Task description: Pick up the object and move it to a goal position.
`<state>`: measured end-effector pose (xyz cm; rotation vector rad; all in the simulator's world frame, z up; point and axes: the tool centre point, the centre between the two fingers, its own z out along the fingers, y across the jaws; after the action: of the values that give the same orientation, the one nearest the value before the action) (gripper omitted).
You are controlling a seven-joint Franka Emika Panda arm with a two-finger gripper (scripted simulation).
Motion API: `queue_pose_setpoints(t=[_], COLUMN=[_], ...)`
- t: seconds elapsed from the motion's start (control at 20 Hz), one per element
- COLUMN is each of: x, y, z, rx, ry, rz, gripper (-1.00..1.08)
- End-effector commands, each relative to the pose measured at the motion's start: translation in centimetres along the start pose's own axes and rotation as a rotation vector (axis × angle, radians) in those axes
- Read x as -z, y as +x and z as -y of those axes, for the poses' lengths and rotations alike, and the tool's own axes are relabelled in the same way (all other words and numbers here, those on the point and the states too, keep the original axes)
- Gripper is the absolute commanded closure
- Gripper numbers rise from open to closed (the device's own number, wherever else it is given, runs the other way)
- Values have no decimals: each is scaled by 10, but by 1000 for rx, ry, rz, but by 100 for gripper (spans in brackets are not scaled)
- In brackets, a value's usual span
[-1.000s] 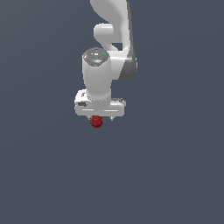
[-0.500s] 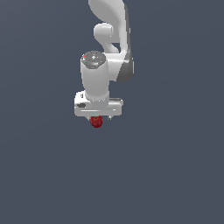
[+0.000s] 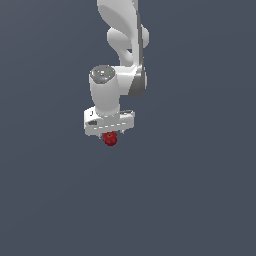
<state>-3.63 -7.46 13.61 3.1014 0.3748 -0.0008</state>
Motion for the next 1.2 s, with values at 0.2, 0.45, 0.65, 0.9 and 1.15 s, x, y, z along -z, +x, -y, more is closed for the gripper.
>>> queue_pose_setpoints(t=[0.2, 0.45, 0.65, 0.9, 1.15], x=[-20, -31, -36, -40, -41], y=[-23, -36, -43, -47, -47], z=[-4, -6, -7, -7, -7], rx=[137, 213, 254, 280, 278], ry=[8, 13, 15, 17, 17], rz=[-2, -3, -4, -5, -5], gripper=[-92, -92, -92, -92, -92])
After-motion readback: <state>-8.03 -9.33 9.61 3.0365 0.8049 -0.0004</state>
